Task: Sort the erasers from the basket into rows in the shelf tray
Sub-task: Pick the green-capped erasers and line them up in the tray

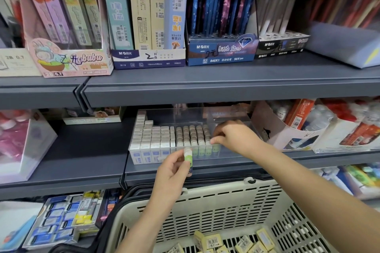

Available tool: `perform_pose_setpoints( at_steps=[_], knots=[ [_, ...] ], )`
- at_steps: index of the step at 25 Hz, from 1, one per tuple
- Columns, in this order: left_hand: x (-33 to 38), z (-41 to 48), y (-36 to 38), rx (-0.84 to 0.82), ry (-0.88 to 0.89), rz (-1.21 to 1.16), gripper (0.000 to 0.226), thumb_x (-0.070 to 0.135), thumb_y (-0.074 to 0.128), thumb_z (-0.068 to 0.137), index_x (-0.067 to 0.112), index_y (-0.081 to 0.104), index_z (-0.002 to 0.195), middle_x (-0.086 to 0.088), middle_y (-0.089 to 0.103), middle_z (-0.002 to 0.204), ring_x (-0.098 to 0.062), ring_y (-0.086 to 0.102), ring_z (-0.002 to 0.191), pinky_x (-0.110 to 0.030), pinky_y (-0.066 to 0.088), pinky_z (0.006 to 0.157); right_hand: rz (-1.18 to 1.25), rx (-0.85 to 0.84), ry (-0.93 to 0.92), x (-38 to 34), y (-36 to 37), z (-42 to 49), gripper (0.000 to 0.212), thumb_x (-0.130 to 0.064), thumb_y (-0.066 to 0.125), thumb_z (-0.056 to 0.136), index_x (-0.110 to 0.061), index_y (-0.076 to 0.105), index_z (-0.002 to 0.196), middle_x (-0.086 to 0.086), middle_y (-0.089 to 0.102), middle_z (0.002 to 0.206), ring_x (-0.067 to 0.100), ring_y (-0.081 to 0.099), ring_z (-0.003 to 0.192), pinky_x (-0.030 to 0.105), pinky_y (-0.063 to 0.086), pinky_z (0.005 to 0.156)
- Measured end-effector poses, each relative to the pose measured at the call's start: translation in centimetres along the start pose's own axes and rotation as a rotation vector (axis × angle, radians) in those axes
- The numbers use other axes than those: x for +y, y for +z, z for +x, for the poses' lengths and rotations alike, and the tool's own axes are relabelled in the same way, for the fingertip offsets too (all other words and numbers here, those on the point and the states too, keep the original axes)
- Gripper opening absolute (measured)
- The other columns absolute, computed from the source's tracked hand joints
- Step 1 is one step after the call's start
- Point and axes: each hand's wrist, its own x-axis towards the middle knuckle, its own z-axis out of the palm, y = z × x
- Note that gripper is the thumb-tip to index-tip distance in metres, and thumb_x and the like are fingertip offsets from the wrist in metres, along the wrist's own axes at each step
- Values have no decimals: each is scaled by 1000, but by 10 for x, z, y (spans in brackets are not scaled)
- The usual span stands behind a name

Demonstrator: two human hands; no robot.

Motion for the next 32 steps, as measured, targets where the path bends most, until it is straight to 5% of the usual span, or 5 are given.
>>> perform_pose_setpoints(
  at_steps=[6,11,15,21,32],
  knots=[
    [-1,0,1,2,-41,12,28,-5,53,89,9,58,113,1,64,96,-2,62,79,-18,54,69,-53,45,-33,-4,3,-7,33,-42,49,93,-17,68,99,4,68,99,23,60,95,34,50,82],
    [-1,-1,5,-78,-18,60,29,-6,56,86,15,63,105,3,68,85,5,61,68,-12,50,64,316,14,-256,-34,2,-44,19,-40,63,83,-28,70,96,-13,66,80,-2,56,71,11,44,67],
    [-2,-4,1,-93,28,150,30,-2,58,87,22,64,104,9,68,92,6,62,79,-11,48,70,341,35,-226,-27,-9,-48,9,-29,63,86,-26,69,91,-13,64,80,0,57,71,15,45,70],
    [-11,-2,-6,-82,19,365,25,11,62,87,32,61,101,16,66,96,9,58,85,-22,53,74,315,346,-22,10,-38,-18,10,-18,63,86,-22,70,92,-7,68,92,11,61,86,13,42,77],
    [-18,4,-6,-85,8,366,20,19,64,86,38,60,91,14,69,94,8,59,86,-15,48,75,93,251,-110,2,-22,-4,15,-20,58,88,-20,68,99,-1,70,103,21,61,94,23,44,84]
  ],
)
